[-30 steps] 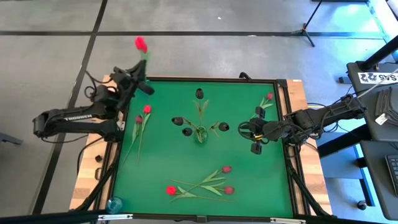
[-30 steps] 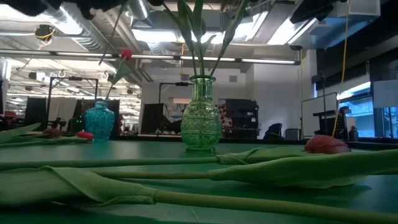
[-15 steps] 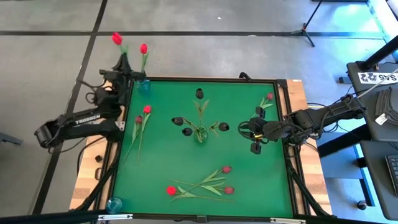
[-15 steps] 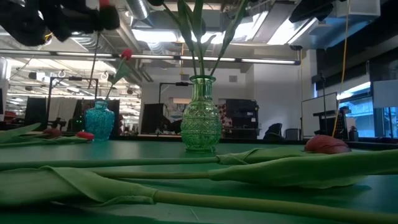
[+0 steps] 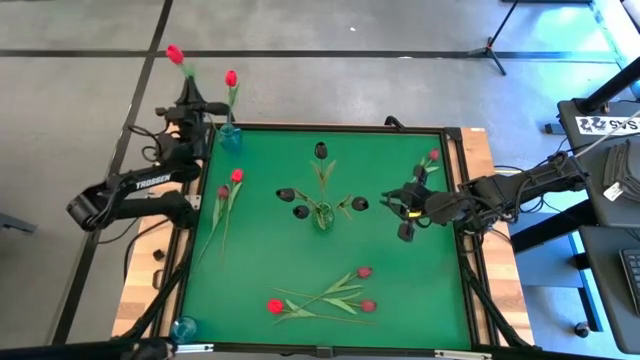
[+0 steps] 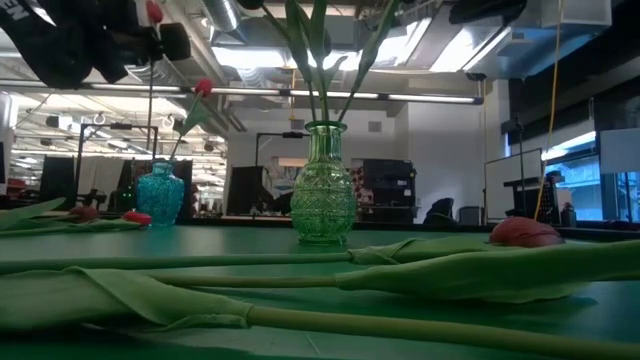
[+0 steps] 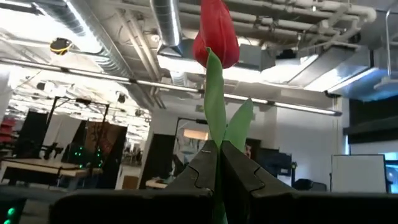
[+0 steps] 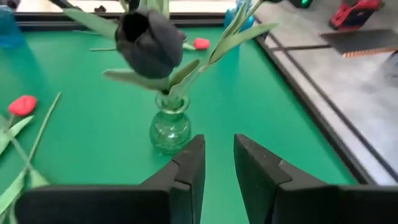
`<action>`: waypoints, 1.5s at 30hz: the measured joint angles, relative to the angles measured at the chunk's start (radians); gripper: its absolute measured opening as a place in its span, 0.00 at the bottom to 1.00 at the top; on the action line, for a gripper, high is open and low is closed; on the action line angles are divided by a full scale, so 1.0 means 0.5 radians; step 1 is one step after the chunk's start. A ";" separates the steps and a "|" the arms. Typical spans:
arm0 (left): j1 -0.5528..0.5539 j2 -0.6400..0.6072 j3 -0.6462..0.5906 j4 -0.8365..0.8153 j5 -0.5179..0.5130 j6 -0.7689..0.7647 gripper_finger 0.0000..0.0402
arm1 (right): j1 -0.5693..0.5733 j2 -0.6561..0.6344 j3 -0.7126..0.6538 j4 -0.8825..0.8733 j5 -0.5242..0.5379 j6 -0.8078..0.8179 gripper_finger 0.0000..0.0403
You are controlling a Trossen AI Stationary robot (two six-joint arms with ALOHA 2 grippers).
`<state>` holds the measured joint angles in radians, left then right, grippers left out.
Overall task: Sort flowers into vase by color
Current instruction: Put the red tulip into the top blue vase
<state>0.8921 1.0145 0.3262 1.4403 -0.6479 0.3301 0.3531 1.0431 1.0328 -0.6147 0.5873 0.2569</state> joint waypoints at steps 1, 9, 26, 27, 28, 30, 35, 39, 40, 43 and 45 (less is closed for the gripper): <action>-0.011 0.000 0.006 -0.005 0.022 0.021 0.01 | 0.000 0.000 0.000 0.019 0.020 -0.022 0.21; -0.236 0.185 0.235 -0.033 0.110 0.603 0.01 | -0.108 0.000 0.000 0.156 0.064 -0.207 0.21; 0.123 0.581 0.353 -0.027 0.194 0.094 0.01 | -0.223 0.000 0.001 0.165 -0.167 -0.172 0.21; 0.123 0.605 0.353 -0.033 0.192 0.082 0.01 | -0.223 0.000 0.001 0.164 -0.167 -0.172 0.21; 0.123 0.628 0.353 -0.029 0.192 0.076 0.01 | -0.223 0.000 0.001 0.164 -0.167 -0.171 0.21; 0.123 0.674 0.353 -0.029 0.182 0.075 0.01 | -0.223 0.000 0.001 0.164 -0.167 -0.164 0.21; 0.112 0.707 0.353 -0.034 0.139 0.053 0.01 | -0.223 0.000 0.001 0.164 -0.167 -0.159 0.21; 0.108 0.706 0.353 -0.126 0.019 -0.027 0.01 | -0.223 0.000 0.001 0.165 -0.167 -0.159 0.21; 0.108 0.707 0.353 -0.172 -0.023 -0.060 0.01 | -0.223 0.000 0.001 0.165 -0.167 -0.159 0.21; 0.077 0.706 0.353 -0.318 -0.131 -0.151 0.01 | -0.223 0.000 0.001 0.165 -0.167 -0.159 0.21; 0.039 0.701 0.353 -0.409 -0.139 -0.171 0.01 | -0.223 0.000 0.001 0.165 -0.167 -0.162 0.21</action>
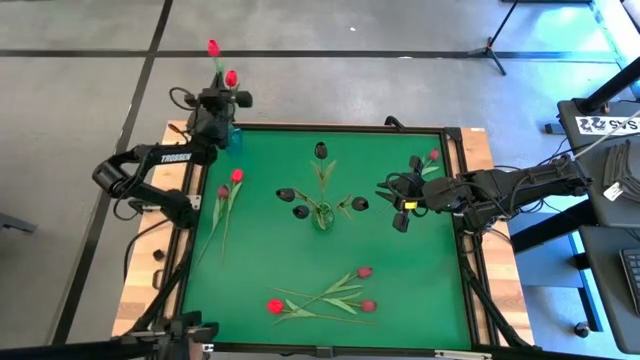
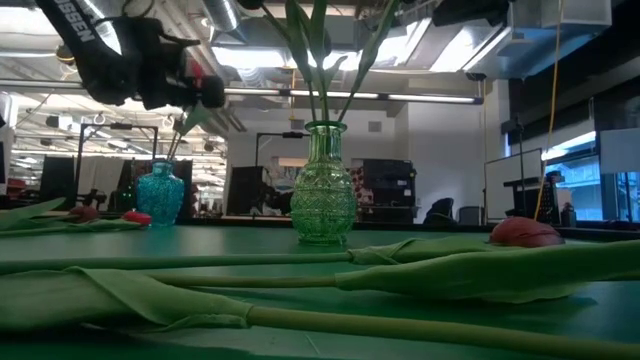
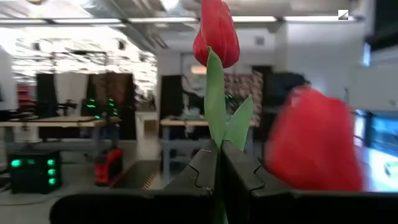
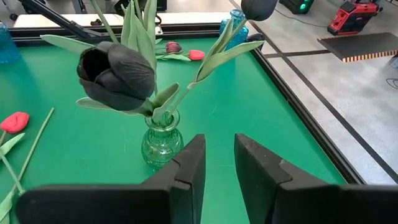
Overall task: Sort flowers into vase by color
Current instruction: Put the red tulip into the top blue vase
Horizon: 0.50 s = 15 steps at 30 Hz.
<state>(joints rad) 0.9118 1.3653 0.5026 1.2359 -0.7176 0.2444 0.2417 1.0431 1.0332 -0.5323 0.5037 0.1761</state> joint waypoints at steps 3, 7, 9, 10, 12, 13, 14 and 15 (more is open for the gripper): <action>-0.065 -0.028 0.000 -0.049 -0.061 0.006 0.01 | 0.000 0.000 0.000 0.000 0.000 -0.001 0.21; -0.133 -0.091 0.000 -0.103 -0.243 0.136 0.05 | 0.000 0.000 0.000 0.000 -0.002 0.002 0.21; -0.164 -0.144 0.000 -0.164 -0.330 0.204 0.08 | 0.000 0.000 0.000 -0.001 -0.035 0.004 0.21; -0.178 -0.177 0.000 -0.232 -0.363 0.220 0.09 | 0.000 0.000 0.000 -0.001 -0.053 0.004 0.21; -0.201 -0.250 0.000 -0.400 -0.406 0.211 0.12 | 0.000 0.000 0.000 -0.001 -0.068 0.004 0.21; -0.210 -0.289 0.000 -0.475 -0.417 0.183 0.13 | 0.000 0.000 0.000 -0.001 -0.072 0.004 0.21; -0.222 -0.326 0.000 -0.554 -0.422 0.139 0.14 | 0.000 0.000 0.000 -0.001 -0.086 0.004 0.21; -0.233 -0.363 0.000 -0.636 -0.428 0.094 0.15 | 0.000 0.000 0.000 -0.001 -0.102 0.008 0.21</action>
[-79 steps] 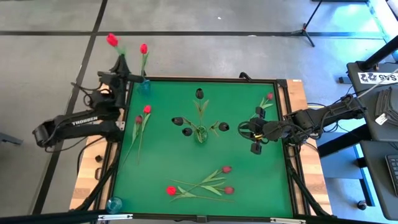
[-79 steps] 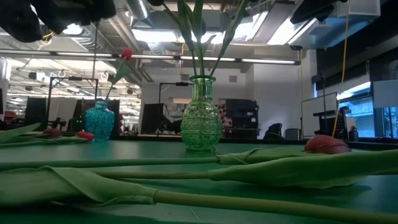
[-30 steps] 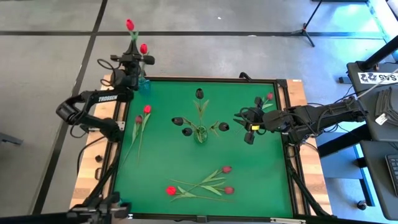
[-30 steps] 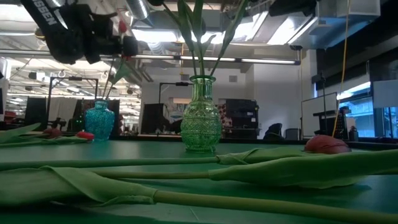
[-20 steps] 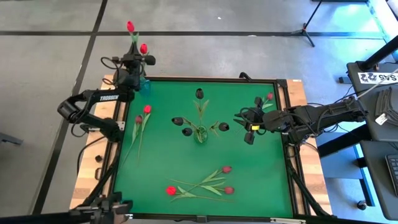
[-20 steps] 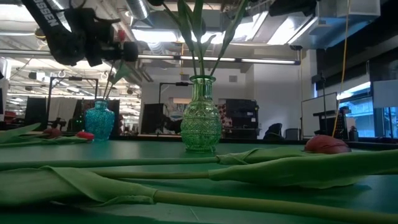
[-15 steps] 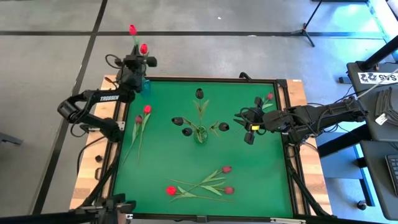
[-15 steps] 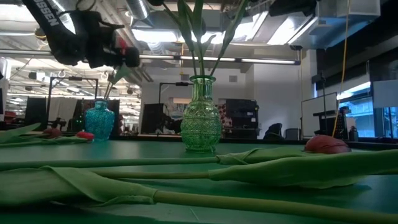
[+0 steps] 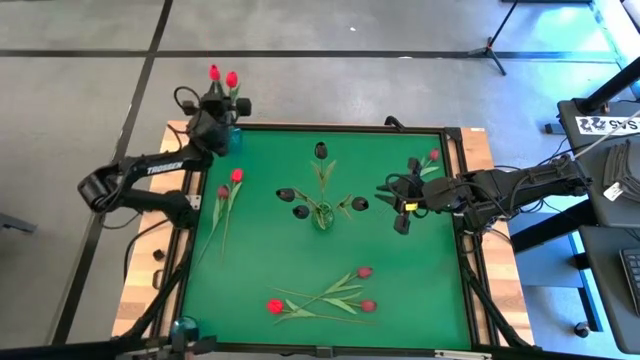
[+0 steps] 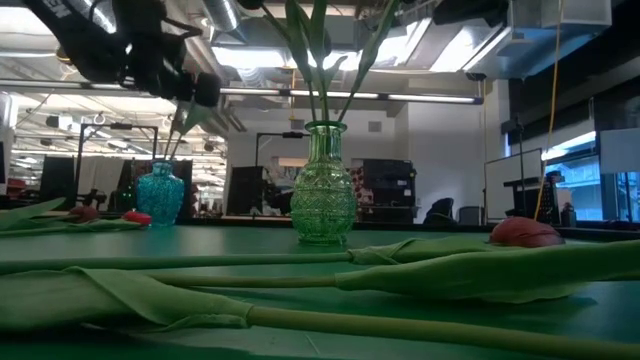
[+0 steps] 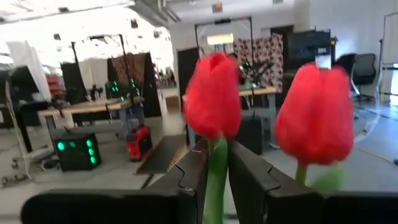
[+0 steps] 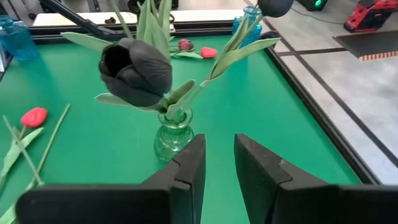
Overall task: Sort flowers into vase by color
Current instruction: Put the red tulip into the top blue vase
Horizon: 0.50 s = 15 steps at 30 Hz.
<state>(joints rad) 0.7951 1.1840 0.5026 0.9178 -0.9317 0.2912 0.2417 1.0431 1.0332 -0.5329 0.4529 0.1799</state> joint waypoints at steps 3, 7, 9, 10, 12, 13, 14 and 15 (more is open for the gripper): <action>-0.021 -0.093 0.000 -0.200 -0.003 -0.126 0.16 | 0.000 0.000 0.000 -0.004 -0.004 0.007 0.21; -0.052 -0.191 0.000 -0.351 -0.018 -0.190 0.16 | 0.000 0.000 0.000 -0.041 -0.004 0.009 0.21; -0.084 -0.243 0.000 -0.396 -0.022 -0.203 0.16 | 0.000 0.000 0.000 -0.044 -0.004 0.011 0.21; -0.102 -0.270 0.000 -0.438 -0.021 -0.204 0.16 | 0.000 0.000 0.000 -0.044 -0.004 0.011 0.21; -0.137 -0.331 0.000 -0.573 -0.018 -0.212 0.16 | 0.000 0.000 0.000 -0.044 -0.004 0.011 0.21; -0.155 -0.368 0.000 -0.675 -0.020 -0.242 0.16 | 0.000 0.000 0.000 -0.044 -0.004 0.012 0.21; -0.171 -0.402 0.000 -0.796 -0.019 -0.304 0.16 | 0.000 0.000 0.000 -0.044 -0.004 0.012 0.21; -0.186 -0.436 0.000 -0.923 -0.014 -0.385 0.16 | 0.000 0.000 0.000 -0.044 -0.004 0.012 0.21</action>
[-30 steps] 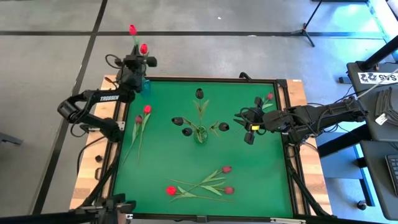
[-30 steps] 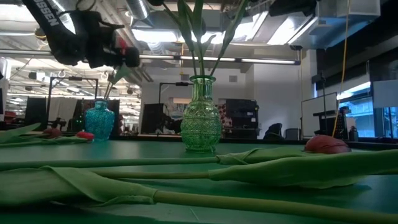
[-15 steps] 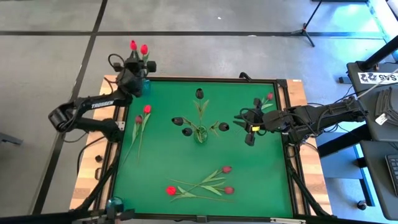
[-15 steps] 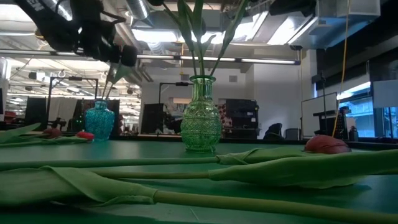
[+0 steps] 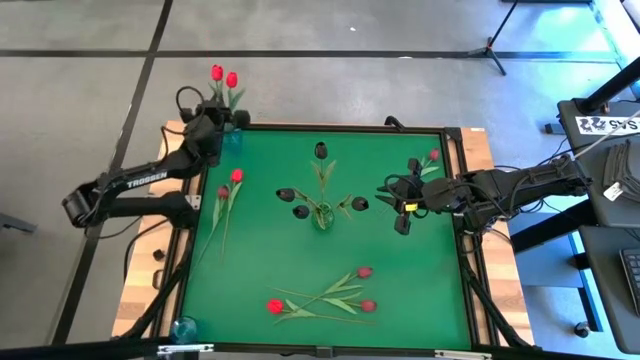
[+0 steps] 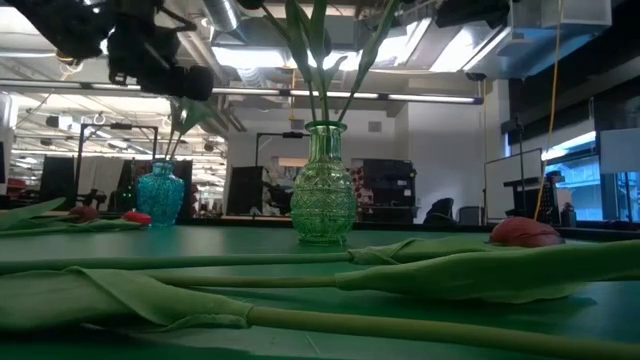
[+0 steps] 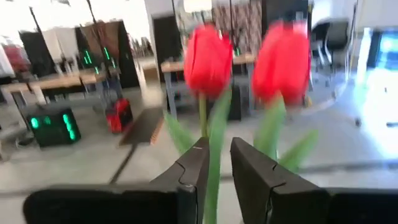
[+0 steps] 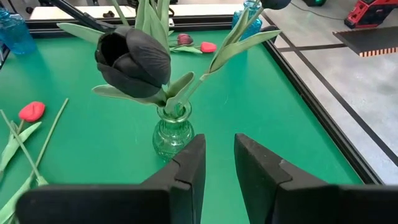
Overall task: Sort flowers into vase by color
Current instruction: Put the red tulip into the top blue vase
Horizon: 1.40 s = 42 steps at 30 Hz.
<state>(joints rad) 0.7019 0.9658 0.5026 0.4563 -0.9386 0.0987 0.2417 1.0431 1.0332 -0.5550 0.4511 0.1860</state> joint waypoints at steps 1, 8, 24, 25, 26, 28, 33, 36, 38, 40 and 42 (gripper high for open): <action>-0.014 -0.035 0.000 -0.125 0.021 -0.084 0.16 | 0.000 0.000 0.000 -0.001 0.000 0.000 0.21; -0.089 -0.220 0.063 -0.983 0.284 -0.614 0.16 | 0.000 0.000 0.000 -0.001 0.000 0.000 0.21; -0.590 -0.173 0.215 -2.488 1.241 -1.808 0.45 | 0.000 0.000 0.000 -0.002 0.000 0.038 0.21; -0.631 -0.146 0.180 -2.491 1.244 -1.893 0.45 | 0.000 0.000 0.000 -0.002 0.000 0.038 0.21; -0.664 -0.113 0.150 -2.491 1.241 -1.971 0.46 | 0.000 0.000 0.000 -0.001 0.000 0.038 0.21; -0.709 -0.034 0.107 -2.488 1.235 -2.116 0.46 | 0.000 0.000 0.000 -0.002 0.000 0.037 0.21; -0.681 0.168 0.058 -2.521 1.212 -2.277 0.46 | 0.000 -0.001 0.000 -0.003 -0.036 0.037 0.21; -0.585 0.275 0.031 -2.491 1.216 -2.275 0.46 | 0.000 -0.001 0.000 -0.006 -0.037 0.037 0.21; -0.485 0.348 0.018 -2.432 1.213 -2.227 0.46 | 0.000 -0.001 0.000 -0.013 -0.037 0.037 0.21; -0.378 0.415 0.011 -2.361 1.227 -2.150 0.46 | 0.000 -0.001 0.000 -0.031 -0.037 0.037 0.21; -0.293 0.483 0.011 -2.282 1.294 -2.069 0.46 | 0.000 -0.001 0.000 -0.056 -0.037 0.038 0.21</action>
<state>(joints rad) 0.5555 1.2071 0.5083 -0.6845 -0.2917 -0.9360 0.2417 1.0428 1.0332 -0.5831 0.4328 0.2048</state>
